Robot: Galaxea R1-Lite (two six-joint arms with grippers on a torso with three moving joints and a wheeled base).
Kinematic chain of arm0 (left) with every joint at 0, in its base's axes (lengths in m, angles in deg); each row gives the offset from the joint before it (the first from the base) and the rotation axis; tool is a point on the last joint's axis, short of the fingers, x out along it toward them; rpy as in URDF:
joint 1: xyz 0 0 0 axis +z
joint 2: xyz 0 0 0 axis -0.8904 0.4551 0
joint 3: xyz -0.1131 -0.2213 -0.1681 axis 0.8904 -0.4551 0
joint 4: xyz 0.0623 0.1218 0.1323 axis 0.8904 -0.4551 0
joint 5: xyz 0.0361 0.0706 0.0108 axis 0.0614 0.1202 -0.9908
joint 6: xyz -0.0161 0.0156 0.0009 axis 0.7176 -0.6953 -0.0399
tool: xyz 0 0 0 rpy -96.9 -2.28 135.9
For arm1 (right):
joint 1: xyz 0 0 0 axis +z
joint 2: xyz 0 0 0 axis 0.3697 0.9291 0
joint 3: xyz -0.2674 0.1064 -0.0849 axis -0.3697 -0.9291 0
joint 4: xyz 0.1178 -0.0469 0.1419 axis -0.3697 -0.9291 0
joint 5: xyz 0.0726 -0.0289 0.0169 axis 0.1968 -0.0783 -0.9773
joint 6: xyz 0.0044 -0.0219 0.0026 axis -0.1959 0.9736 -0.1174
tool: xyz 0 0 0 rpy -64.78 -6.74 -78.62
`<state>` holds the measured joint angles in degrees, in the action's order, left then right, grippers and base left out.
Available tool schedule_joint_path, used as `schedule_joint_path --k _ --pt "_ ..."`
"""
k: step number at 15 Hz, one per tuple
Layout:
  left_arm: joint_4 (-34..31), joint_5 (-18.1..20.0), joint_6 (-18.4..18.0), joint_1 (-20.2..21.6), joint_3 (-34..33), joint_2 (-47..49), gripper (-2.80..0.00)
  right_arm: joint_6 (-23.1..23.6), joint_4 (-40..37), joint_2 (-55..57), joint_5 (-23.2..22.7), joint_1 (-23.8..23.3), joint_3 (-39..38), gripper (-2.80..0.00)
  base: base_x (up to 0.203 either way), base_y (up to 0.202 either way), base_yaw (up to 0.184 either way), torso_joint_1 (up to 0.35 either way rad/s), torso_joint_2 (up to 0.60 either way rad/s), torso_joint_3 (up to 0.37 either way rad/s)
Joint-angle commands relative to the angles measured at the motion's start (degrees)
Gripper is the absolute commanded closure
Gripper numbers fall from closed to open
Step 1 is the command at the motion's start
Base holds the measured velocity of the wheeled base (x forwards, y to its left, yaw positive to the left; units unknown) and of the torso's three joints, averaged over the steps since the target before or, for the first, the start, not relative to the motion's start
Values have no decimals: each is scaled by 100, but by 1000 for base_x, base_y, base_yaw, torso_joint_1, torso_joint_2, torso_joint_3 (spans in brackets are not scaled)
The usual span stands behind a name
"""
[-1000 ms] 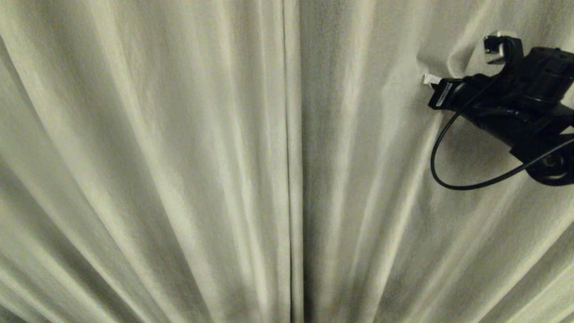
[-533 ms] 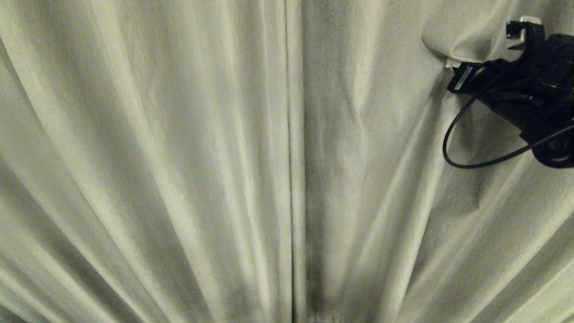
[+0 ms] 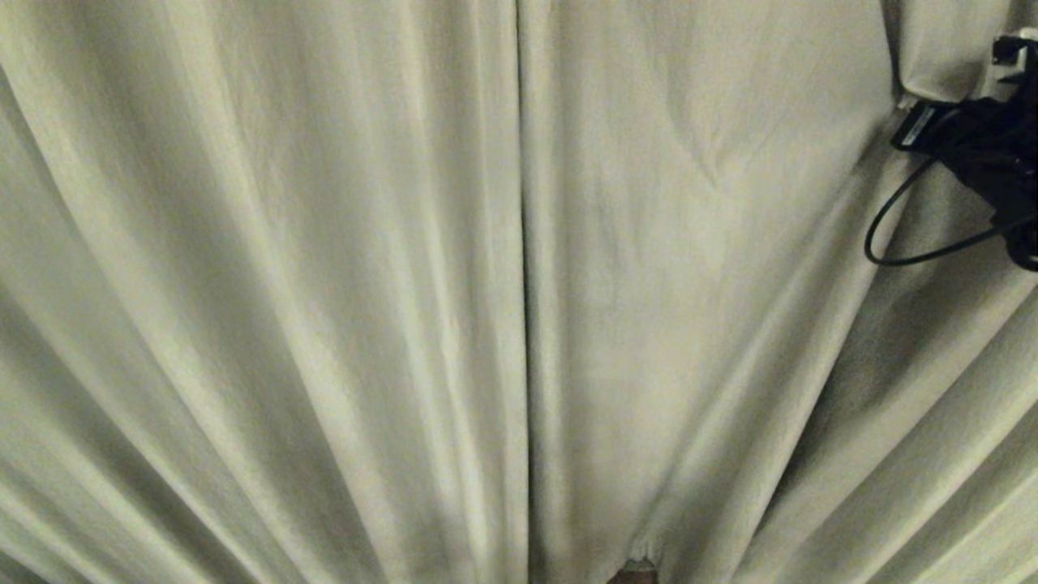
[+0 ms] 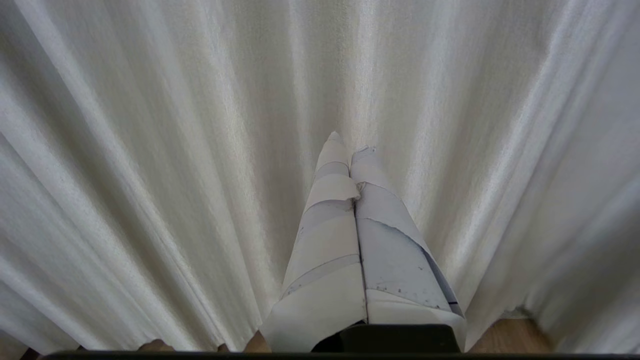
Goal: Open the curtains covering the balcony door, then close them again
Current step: Pull the outer curtains open on both sides
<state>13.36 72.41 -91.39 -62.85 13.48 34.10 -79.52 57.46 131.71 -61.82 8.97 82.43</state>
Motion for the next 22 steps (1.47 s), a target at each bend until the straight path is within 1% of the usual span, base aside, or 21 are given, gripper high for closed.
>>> schedule_joint_path --k 1,6,10,14,19,22 --pt "0 -2 -3 1 -5 -2 0 -5 -97 441 -3 -481 437 0 0 0 0 0 0 0" --pt "0 -2 -3 1 -5 -2 0 -5 -226 1103 -10 -1246 1223 0 0 0 0 0 0 0" --pt "0 -2 -3 1 -7 -2 0 -5 -514 1494 -3 -1590 1806 0 0 0 0 0 0 0" --pt "0 -2 -3 1 1 -2 0 2 -511 1671 -11 -1791 1934 0 0 0 0 0 0 0" --pt "0 -2 -3 1 -3 -2 0 12 -475 1770 -12 -1926 1944 0 0 0 0 0 0 0" --pt "0 -2 -3 1 1 -2 0 12 -485 1753 -21 -1926 1944 0 0 0 0 0 0 0"
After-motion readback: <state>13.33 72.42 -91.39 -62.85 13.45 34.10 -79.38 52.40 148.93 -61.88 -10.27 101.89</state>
